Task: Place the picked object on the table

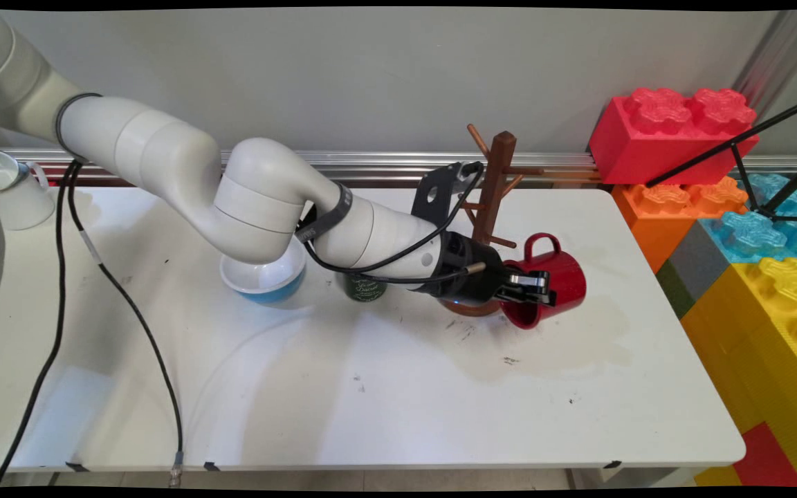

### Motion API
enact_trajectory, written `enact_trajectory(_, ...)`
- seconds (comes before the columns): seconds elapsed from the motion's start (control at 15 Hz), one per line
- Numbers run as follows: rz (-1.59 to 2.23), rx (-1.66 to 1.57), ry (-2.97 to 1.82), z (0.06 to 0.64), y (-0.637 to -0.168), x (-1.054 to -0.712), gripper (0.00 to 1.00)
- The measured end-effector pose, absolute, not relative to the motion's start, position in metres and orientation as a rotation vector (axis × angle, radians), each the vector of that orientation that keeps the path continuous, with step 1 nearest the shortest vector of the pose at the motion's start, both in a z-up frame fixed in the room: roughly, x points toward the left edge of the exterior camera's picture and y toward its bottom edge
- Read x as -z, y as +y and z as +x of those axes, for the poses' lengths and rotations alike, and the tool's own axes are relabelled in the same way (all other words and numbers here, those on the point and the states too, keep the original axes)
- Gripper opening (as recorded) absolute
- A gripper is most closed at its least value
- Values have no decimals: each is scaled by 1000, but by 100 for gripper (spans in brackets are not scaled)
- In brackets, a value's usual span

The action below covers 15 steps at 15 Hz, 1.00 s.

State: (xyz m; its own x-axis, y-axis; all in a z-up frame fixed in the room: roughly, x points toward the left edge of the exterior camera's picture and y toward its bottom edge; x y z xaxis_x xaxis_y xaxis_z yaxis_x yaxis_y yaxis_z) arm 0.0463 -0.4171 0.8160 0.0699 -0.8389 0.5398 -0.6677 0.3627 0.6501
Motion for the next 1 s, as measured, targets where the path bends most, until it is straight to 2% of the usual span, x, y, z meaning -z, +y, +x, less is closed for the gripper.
enact_trajectory(0.47,1355,244,-1713,48,-405,-834,0)
enact_trajectory(0.73,1345,295,-1753,46,-395,-856,0)
enact_trajectory(1.0,1417,127,-1863,63,-394,-867,0)
